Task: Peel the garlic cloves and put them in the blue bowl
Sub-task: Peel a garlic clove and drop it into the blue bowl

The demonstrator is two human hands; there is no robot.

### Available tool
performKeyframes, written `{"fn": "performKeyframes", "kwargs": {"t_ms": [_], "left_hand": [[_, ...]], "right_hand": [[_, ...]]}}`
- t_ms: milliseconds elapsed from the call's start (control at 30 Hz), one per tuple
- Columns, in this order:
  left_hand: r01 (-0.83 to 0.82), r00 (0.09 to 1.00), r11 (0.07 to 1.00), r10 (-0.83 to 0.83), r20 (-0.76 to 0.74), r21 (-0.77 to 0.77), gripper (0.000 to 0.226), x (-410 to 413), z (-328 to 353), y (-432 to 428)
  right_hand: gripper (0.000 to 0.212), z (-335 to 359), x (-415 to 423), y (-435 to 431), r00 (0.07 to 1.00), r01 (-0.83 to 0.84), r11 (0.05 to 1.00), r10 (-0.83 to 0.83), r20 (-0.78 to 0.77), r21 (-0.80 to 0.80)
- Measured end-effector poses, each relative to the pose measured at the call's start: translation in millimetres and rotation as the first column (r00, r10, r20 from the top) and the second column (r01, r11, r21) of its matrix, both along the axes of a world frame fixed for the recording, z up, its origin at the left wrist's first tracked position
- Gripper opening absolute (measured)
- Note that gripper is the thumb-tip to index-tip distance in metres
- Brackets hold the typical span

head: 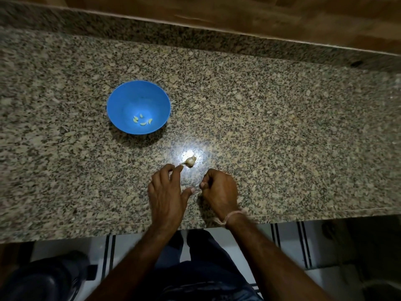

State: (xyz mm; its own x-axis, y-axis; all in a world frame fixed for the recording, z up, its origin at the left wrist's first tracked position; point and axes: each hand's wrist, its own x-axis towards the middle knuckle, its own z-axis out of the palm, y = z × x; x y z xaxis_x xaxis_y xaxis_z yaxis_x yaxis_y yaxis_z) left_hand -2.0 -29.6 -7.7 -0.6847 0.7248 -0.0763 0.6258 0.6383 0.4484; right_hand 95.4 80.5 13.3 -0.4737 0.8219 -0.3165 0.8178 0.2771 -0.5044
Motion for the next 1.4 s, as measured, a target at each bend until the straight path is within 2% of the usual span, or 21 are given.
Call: {"fn": "performKeyframes", "kwargs": {"t_ms": [100, 133, 167, 200, 267, 333, 400, 533, 633, 733, 900, 1033, 1233, 1400], "left_hand": [[0.001, 1.0, 1.0, -0.002, 0.024, 0.031, 0.049, 5.1, 1.7, -1.7], [-0.005, 0.996, 0.997, -0.001, 0.087, 0.073, 0.041, 7.4, 2.4, -2.4], [-0.027, 0.981, 0.991, 0.001, 0.194, 0.133, 0.032, 9.8, 4.2, -2.5], [-0.087, 0.942, 0.978, 0.018, 0.336, 0.191, 0.023, 11.5, 6.8, -1.4], [-0.258, 0.788, 0.939, 0.066, 0.613, 0.23, 0.013, 14.7, 14.0, 4.2], [-0.362, 0.683, 0.903, 0.086, 0.726, 0.233, 0.012, 15.8, 21.3, 8.2], [-0.423, 0.614, 0.873, 0.077, 0.786, 0.245, 0.013, 16.1, 25.1, 10.1], [-0.466, 0.58, 0.847, 0.075, 0.811, 0.255, 0.014, 16.3, 32.6, 12.0], [-0.47, 0.568, 0.844, 0.065, 0.82, 0.259, 0.011, 19.3, 43.2, 16.4], [-0.463, 0.585, 0.848, 0.075, 0.808, 0.257, 0.011, 22.6, 51.3, 21.7], [-0.483, 0.595, 0.837, 0.099, 0.798, 0.257, 0.012, 30.0, 59.2, 31.3], [-0.545, 0.538, 0.808, 0.131, 0.833, 0.225, 0.009, 36.8, 60.6, 39.0], [-0.591, 0.515, 0.786, 0.196, 0.834, 0.18, 0.009, 50.5, 61.8, 50.5], [-0.613, 0.564, 0.765, 0.247, 0.788, 0.199, 0.011, 60.5, 62.8, 58.8]], "right_hand": [[0.016, -0.1, 1.7, 0.6, 1.0, 0.013, 1.0, -0.013, -0.006, -0.009], [0.018, 1.3, 4.5, 3.0, 0.996, 0.05, 0.995, -0.056, -0.069, -0.086], [0.018, 4.1, 8.0, 5.8, 0.975, 0.106, 0.967, -0.146, -0.165, -0.232], [0.015, 7.2, 11.2, 7.6, 0.922, 0.156, 0.892, -0.285, -0.261, -0.424], [0.009, 16.2, 16.3, 5.7, 0.767, 0.162, 0.633, -0.563, -0.307, -0.757], [0.006, 18.3, 19.3, 1.3, 0.71, 0.118, 0.516, -0.642, -0.291, -0.849], [0.006, 17.3, 20.6, -0.5, 0.695, 0.086, 0.483, -0.656, -0.295, -0.871], [0.012, 19.1, 25.6, 2.8, 0.698, 0.041, 0.559, -0.61, -0.376, -0.828], [0.009, 21.7, 29.2, 5.3, 0.704, 0.016, 0.638, -0.554, -0.444, -0.77], [0.007, 24.1, 32.0, 9.1, 0.7, 0.01, 0.676, -0.531, -0.477, -0.737], [0.009, 29.6, 35.1, 17.3, 0.668, -0.001, 0.681, -0.545, -0.507, -0.733], [0.009, 31.9, 37.8, 22.2, 0.664, -0.006, 0.692, -0.537, -0.52, -0.722], [0.009, 24.6, 42.2, 29.1, 0.656, 0.027, 0.694, -0.555, -0.511, -0.719], [0.006, 24.1, 42.6, 34.0, 0.655, -0.014, 0.675, -0.551, -0.517, -0.738]]}}
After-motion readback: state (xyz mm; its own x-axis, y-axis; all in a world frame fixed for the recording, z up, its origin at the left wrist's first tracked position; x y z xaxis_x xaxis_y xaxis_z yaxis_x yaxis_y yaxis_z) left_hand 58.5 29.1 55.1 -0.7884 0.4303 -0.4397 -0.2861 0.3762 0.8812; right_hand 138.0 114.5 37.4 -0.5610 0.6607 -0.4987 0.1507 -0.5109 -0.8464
